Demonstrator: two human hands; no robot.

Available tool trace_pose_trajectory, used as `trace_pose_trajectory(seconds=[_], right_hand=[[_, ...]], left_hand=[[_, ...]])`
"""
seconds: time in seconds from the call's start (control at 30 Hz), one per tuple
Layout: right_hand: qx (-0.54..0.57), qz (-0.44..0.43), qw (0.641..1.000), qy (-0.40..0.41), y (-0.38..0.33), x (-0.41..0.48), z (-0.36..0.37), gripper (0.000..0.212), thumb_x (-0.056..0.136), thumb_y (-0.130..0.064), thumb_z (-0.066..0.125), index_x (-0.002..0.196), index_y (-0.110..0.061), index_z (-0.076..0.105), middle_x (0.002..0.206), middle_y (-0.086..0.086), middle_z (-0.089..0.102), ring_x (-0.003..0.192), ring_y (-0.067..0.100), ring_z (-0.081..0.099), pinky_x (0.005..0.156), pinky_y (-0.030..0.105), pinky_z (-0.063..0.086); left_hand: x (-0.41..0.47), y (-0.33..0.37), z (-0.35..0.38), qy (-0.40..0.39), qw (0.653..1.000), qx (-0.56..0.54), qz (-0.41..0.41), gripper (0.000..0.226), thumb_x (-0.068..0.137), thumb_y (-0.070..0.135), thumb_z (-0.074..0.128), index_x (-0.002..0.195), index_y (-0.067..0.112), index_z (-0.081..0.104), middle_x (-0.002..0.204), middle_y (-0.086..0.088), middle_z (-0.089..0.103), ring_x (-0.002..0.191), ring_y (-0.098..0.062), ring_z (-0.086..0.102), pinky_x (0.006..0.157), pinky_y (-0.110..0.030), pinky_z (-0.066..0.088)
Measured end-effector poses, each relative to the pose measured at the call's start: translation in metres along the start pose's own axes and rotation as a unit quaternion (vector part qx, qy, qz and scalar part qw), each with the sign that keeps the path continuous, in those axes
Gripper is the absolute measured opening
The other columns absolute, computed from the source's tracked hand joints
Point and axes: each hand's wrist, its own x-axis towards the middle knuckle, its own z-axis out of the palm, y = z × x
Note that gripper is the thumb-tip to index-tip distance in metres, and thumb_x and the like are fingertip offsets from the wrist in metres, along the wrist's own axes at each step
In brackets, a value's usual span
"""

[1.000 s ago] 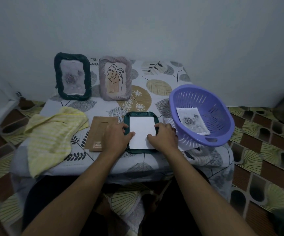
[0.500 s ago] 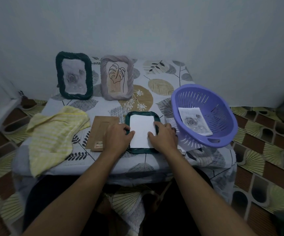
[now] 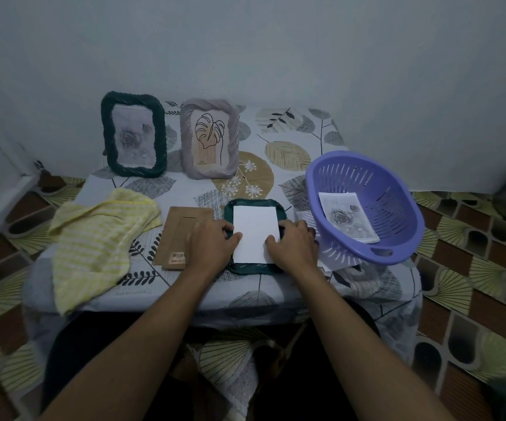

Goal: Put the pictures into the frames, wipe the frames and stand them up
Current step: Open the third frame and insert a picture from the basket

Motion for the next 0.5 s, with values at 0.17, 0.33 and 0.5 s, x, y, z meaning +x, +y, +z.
trace_pose_trajectory(seconds=[0.17, 0.33, 0.5], right_hand=[[0.005, 0.002, 1.0, -0.001, -0.001, -0.001, -0.001, 0.05, 0.092, -0.039, 0.054, 0.137, -0.017, 0.051, 0.141, 0.011, 0.044, 0.13, 0.033, 0.039, 0.105, 0.045, 0.034], [0.012, -0.001, 1.0, 0.011, -0.005, -0.003, -0.002, 0.051, 0.092, -0.039, 0.053, 0.136, -0.016, 0.051, 0.138, 0.011, 0.045, 0.128, 0.033, 0.04, 0.104, 0.044, 0.035], [0.046, -0.079, 0.995, 0.041, -0.023, -0.01, -0.001, 0.044, 0.091, -0.034, 0.055, 0.133, -0.021, 0.055, 0.133, 0.007, 0.051, 0.125, 0.027, 0.041, 0.103, 0.041, 0.034]], left_hand=[[-0.001, 0.001, -0.001, -0.009, 1.0, -0.001, 0.0, 0.026, 0.086, 0.038, 0.073, 0.102, 0.017, 0.077, 0.072, 0.006, 0.058, 0.083, -0.023, 0.061, 0.069, -0.035, 0.051], [-0.001, 0.002, -0.008, -0.003, 1.0, -0.014, 0.004, 0.026, 0.088, 0.037, 0.072, 0.101, 0.015, 0.077, 0.078, 0.001, 0.064, 0.082, -0.022, 0.061, 0.069, -0.035, 0.051], [-0.004, -0.002, -0.031, 0.016, 0.999, -0.041, -0.003, 0.011, 0.088, 0.031, 0.067, 0.078, 0.025, 0.069, 0.071, 0.004, 0.063, 0.07, -0.016, 0.058, 0.063, -0.032, 0.048]])
